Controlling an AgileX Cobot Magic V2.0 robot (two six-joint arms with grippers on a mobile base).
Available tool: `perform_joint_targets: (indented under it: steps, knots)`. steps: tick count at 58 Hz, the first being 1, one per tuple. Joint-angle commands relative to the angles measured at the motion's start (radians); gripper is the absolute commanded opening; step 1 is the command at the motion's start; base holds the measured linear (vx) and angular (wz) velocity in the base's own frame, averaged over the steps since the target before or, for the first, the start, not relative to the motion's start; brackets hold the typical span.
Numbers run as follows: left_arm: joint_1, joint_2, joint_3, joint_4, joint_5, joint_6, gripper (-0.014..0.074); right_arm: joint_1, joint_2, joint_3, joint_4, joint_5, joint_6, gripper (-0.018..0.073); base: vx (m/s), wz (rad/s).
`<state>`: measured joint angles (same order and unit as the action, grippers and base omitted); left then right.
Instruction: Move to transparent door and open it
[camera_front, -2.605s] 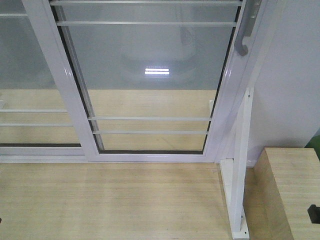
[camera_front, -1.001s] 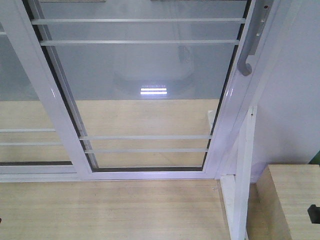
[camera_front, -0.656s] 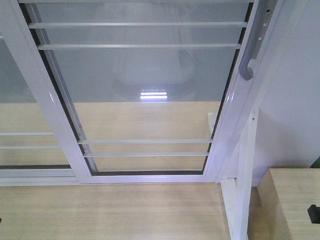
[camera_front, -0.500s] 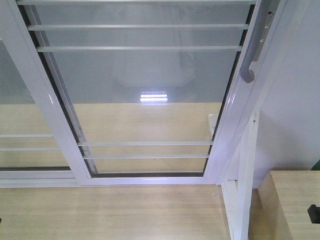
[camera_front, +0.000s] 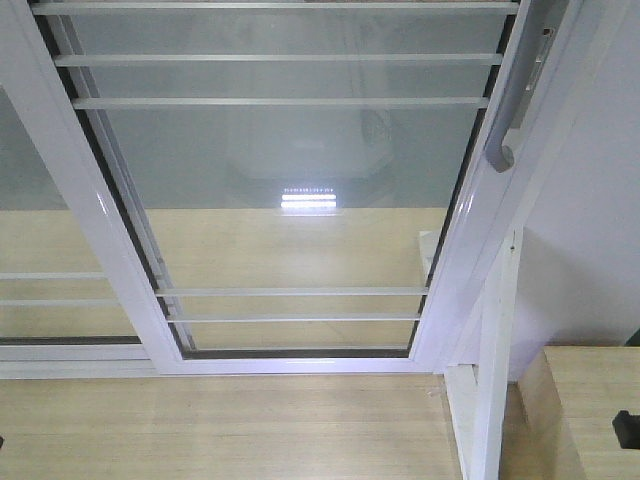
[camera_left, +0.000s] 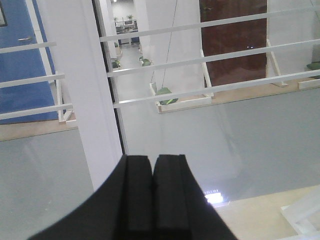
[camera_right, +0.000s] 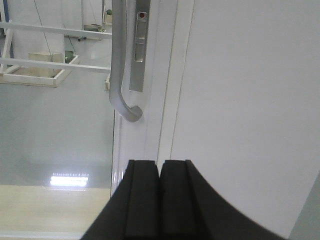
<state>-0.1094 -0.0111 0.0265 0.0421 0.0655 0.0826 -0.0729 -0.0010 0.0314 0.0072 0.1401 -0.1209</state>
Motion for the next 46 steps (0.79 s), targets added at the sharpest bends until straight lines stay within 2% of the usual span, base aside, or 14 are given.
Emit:
perform_joint_targets:
  steps: [1, 46]
  knots:
    - [-0.002, 0.008, 0.029, -0.01, -0.079, -0.006, -0.0006, -0.004, 0.019, 0.011, -0.001, -0.078, -0.002, -0.0008, 0.0, 0.0]
    - [-0.002, 0.008, 0.029, -0.01, -0.079, -0.006, -0.0006, -0.004, 0.019, 0.011, -0.007, -0.083, -0.002, -0.0008, 0.0, 0.0]
